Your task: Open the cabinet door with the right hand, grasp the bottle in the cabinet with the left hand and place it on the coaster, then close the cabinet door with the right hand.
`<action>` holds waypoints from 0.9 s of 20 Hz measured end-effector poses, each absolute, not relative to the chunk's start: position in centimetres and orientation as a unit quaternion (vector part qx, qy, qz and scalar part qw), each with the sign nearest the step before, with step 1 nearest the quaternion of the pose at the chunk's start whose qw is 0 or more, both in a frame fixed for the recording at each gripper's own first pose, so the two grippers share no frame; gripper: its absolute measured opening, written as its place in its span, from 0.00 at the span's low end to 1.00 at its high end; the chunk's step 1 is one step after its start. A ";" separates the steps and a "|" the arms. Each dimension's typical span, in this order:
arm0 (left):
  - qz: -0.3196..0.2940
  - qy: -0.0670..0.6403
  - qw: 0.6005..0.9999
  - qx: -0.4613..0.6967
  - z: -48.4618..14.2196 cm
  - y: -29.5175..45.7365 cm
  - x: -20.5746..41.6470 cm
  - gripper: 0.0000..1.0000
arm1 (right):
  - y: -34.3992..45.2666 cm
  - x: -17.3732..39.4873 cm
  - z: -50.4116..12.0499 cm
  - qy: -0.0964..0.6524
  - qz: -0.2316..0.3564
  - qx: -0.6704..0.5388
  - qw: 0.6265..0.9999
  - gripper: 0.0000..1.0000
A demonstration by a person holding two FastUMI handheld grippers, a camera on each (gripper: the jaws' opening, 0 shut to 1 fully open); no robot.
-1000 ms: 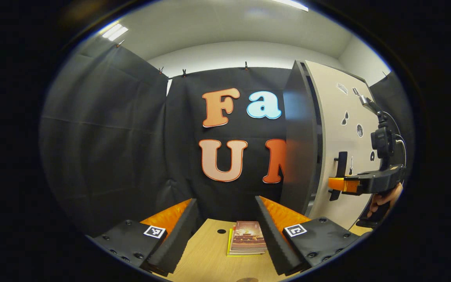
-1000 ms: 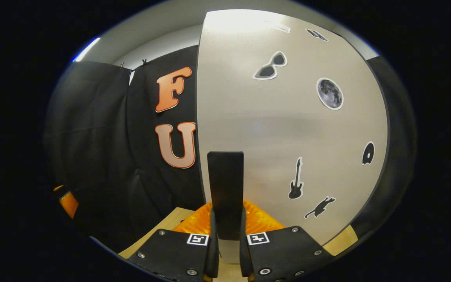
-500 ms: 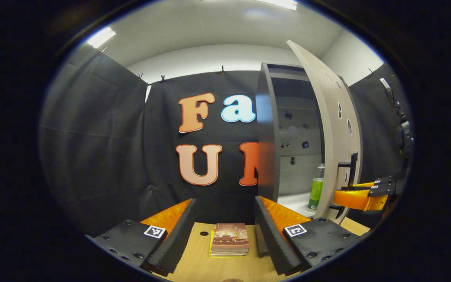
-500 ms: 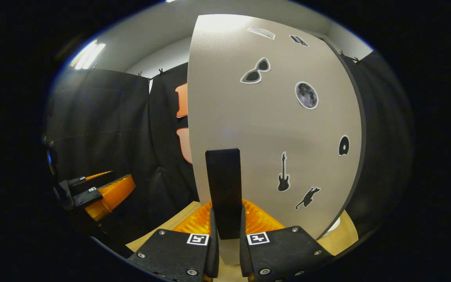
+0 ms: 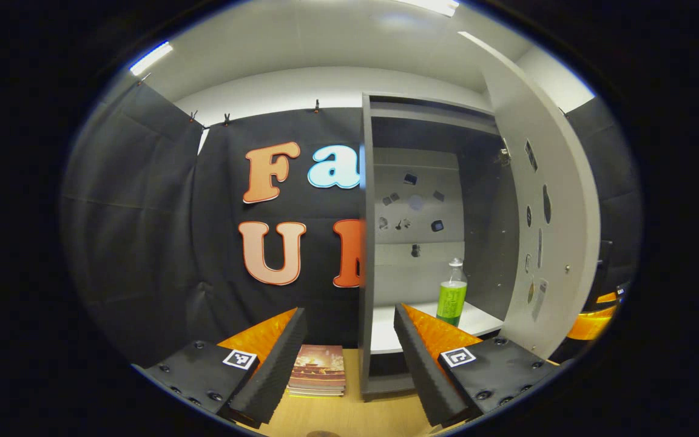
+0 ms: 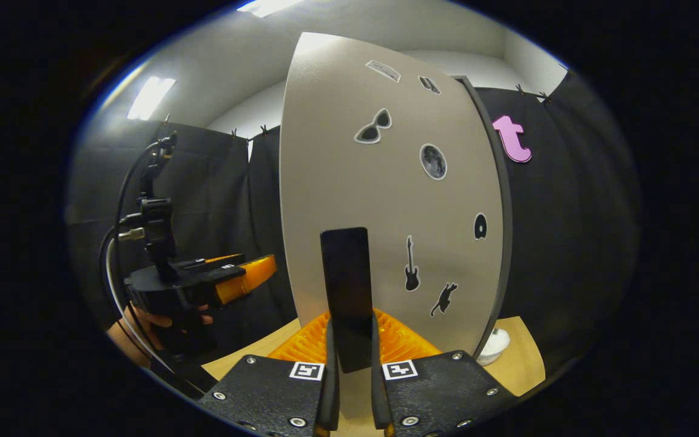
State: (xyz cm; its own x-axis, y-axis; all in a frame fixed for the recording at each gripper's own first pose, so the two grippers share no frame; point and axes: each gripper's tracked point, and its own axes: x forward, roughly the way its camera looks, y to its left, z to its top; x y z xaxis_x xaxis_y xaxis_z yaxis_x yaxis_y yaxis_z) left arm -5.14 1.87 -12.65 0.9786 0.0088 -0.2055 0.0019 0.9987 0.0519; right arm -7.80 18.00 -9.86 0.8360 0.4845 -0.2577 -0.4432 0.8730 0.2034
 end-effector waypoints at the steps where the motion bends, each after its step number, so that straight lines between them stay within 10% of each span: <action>1: -0.004 0.104 0.994 0.025 -12.7 0.9 -4.8 0.94 | 17.6 -8.0 -9.7 0.148 0.241 0.072 0.957 0.21; 18: -0.107 0.176 0.978 -0.023 -23.3 -14.1 4.7 0.95 | 10.6 -7.9 -9.5 0.122 0.162 0.099 0.974 0.22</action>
State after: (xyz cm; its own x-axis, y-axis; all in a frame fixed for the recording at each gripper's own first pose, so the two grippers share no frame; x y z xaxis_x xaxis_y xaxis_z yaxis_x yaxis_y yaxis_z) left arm 4.75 -14.12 -23.28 0.9148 -0.2179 -0.3402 0.2020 0.9760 -0.0820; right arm -7.95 10.61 -9.53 0.9178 0.3396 -0.2058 -0.2914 0.9281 0.2318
